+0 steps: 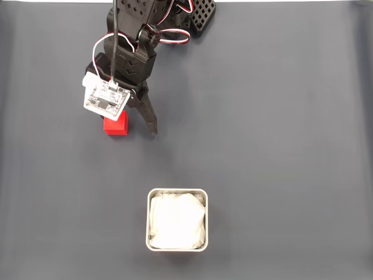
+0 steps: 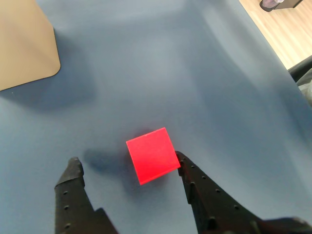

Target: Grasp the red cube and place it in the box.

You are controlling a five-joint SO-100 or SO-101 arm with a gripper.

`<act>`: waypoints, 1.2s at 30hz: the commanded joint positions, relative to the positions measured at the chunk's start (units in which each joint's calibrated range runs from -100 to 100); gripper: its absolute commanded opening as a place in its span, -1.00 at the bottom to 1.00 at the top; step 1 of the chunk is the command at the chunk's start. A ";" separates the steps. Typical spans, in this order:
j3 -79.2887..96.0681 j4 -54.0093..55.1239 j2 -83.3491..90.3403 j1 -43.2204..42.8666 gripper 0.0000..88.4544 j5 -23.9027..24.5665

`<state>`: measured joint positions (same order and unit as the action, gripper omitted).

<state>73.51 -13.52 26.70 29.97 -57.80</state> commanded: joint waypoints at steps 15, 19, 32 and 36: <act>1.49 -0.16 4.66 -3.41 -0.03 0.78; 1.49 -0.16 4.84 -3.55 -0.03 0.83; 1.40 0.33 4.40 -2.84 -0.15 1.27; 1.22 0.33 4.06 -2.63 -0.31 1.17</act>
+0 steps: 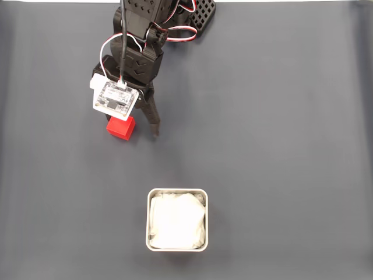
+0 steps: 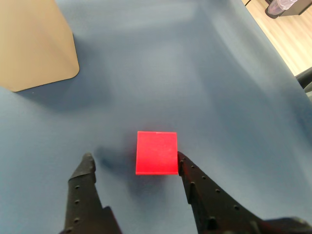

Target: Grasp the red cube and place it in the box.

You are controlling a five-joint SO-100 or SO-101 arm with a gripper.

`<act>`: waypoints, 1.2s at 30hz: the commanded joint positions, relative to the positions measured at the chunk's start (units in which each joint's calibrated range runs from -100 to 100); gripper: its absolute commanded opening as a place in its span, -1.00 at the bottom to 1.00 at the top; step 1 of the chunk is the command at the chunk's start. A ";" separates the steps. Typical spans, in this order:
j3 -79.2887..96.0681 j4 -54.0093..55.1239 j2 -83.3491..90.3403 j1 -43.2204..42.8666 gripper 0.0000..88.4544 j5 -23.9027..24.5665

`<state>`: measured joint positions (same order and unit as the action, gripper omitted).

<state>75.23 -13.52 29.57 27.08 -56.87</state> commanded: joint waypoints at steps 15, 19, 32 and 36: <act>-1.59 -0.08 0.24 0.27 -0.68 -0.05; -2.32 -0.16 0.07 0.05 -0.74 0.10; -11.17 -8.44 2.32 -1.72 -0.76 0.88; -15.01 -11.64 3.36 -3.14 -0.76 1.12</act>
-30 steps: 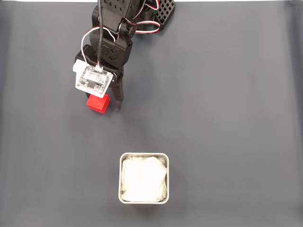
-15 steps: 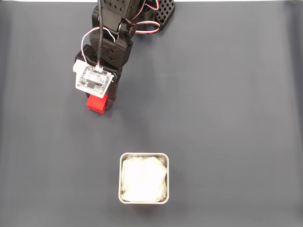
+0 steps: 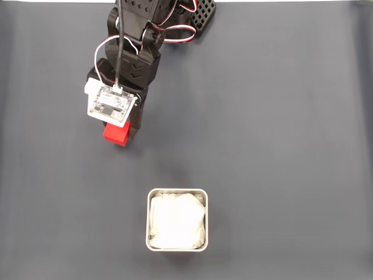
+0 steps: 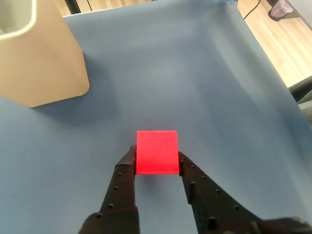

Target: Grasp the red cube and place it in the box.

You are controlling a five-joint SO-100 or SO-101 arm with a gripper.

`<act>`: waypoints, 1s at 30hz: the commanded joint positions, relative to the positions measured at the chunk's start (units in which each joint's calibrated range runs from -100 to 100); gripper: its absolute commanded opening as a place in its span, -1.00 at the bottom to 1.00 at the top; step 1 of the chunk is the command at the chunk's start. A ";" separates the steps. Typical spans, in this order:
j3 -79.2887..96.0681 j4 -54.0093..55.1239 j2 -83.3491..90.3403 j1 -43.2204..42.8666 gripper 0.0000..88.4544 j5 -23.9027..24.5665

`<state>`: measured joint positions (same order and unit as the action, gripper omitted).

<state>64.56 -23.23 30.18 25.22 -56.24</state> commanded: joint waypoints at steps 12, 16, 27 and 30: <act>-14.92 -9.39 3.62 -5.98 -0.77 1.22; -18.48 -11.11 3.44 -7.75 -0.77 1.42; -28.52 -14.97 1.62 -12.37 -0.76 1.61; -32.44 -16.11 0.41 -13.72 -0.76 1.81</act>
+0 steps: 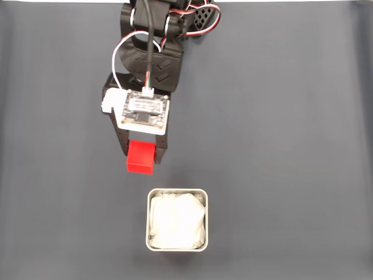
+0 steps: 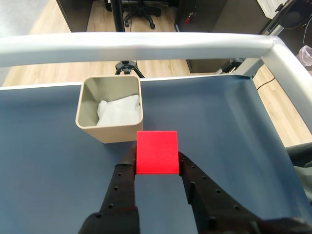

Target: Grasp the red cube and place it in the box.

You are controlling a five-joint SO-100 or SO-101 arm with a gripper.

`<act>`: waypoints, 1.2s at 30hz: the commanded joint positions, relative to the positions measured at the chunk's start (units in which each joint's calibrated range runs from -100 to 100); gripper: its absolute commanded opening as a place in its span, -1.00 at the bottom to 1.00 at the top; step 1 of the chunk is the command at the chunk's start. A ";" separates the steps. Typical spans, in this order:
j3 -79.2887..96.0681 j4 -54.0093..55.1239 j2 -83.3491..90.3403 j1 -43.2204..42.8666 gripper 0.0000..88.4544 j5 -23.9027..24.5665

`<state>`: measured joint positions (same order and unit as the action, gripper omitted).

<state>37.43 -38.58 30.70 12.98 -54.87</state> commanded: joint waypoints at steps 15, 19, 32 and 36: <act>-24.11 -1.99 -11.63 -7.66 -0.76 0.73; -28.03 -1.99 -15.45 -8.37 -0.76 1.03; -36.98 -1.99 -25.41 -9.29 -0.76 1.71; -38.25 -1.99 -27.49 -9.29 -0.76 1.76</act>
<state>2.62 -40.49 3.08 4.23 -53.46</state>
